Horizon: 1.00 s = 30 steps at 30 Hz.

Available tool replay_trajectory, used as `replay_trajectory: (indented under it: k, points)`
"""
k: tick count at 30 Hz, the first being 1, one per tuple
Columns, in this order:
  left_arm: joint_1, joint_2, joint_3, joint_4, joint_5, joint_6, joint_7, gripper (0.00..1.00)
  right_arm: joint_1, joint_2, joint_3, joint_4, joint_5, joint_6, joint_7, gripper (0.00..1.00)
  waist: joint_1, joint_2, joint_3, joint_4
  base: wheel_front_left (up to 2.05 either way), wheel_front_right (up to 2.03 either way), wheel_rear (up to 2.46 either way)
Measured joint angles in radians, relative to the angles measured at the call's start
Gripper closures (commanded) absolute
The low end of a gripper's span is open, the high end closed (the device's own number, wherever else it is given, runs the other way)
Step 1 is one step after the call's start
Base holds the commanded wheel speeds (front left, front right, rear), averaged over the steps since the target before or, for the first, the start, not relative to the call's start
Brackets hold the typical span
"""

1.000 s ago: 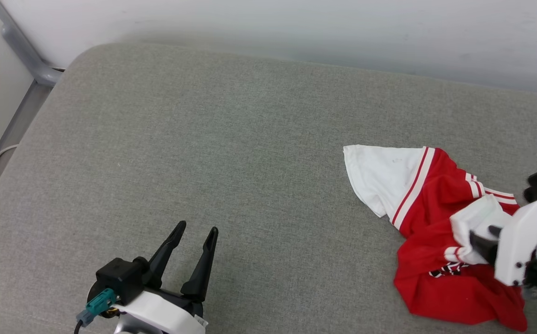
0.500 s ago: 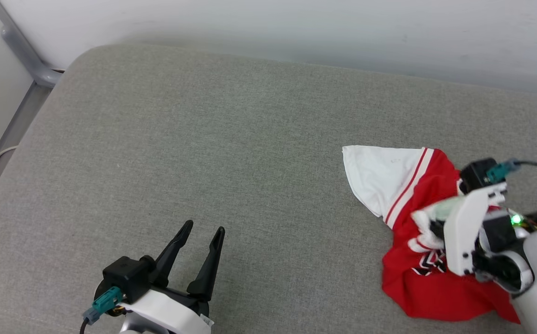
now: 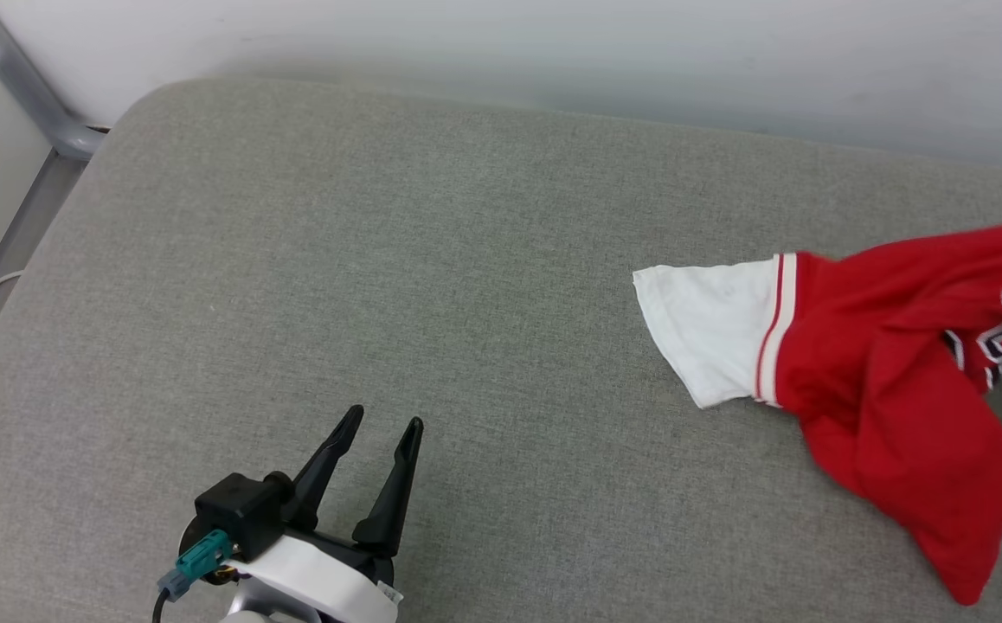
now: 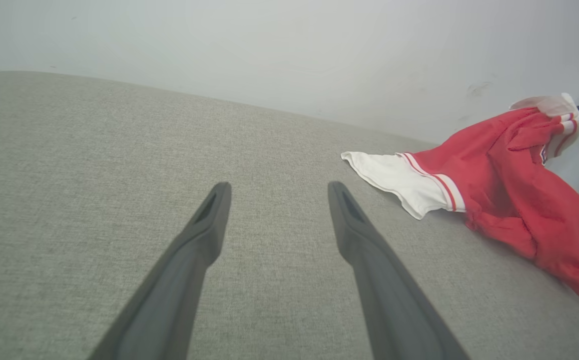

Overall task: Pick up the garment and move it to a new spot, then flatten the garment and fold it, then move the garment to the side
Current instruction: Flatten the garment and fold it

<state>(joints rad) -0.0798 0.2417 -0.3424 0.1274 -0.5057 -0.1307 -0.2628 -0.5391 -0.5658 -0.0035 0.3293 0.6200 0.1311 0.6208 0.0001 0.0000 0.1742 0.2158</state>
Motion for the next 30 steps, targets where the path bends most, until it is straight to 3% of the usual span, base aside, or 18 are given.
replay_trajectory:
  k: [5,12,13,14,16,18,23,30]
  points:
    - [-0.002,-0.002,-0.001,0.003,0.0,0.0,0.0,0.0,0.123,-0.042,-0.132,0.18,-0.09,0.0,-0.035,1.0,0.0,0.0,0.008,0.011,0.0,0.0,0.0]
    - [-0.003,-0.005,0.0,0.007,0.0,0.0,0.0,0.0,0.185,-0.037,-0.144,0.36,-0.257,0.0,-0.051,1.0,0.0,0.0,0.016,0.016,0.0,0.0,0.0]
    - [-0.003,-0.005,0.0,0.009,0.0,0.0,0.0,0.0,0.178,-0.031,-0.144,0.371,-0.271,0.0,-0.061,0.81,0.0,0.0,0.017,0.016,0.0,0.0,0.0]
    - [-0.004,-0.005,0.002,0.011,0.0,0.0,0.0,0.0,0.165,-0.025,-0.142,0.379,-0.279,0.0,-0.071,0.73,0.0,0.0,0.017,0.015,0.0,0.0,0.0]
    - [-0.007,-0.007,0.01,0.014,-0.001,0.0,0.0,0.0,0.126,-0.007,-0.111,0.379,-0.283,0.0,-0.08,0.23,0.0,0.0,0.013,0.003,0.0,0.0,0.0]
    - [-0.006,-0.007,0.014,0.018,-0.001,0.0,0.0,0.0,0.112,-0.009,-0.1,0.36,-0.269,0.0,-0.072,0.0,0.0,0.0,0.008,-0.005,0.0,0.0,0.0]
    - [0.007,-0.007,0.02,0.023,-0.004,0.0,0.0,0.0,0.109,-0.035,-0.112,0.26,-0.207,0.0,-0.051,0.0,-0.0001,0.0,-0.013,-0.024,0.0,0.0,0.0]
    - [0.023,0.004,0.033,0.017,-0.007,0.0,0.0,0.0,0.174,-0.035,-0.183,0.013,-0.116,0.0,-0.005,0.0,-0.0001,0.0,-0.038,-0.046,0.0,0.0,0.0]
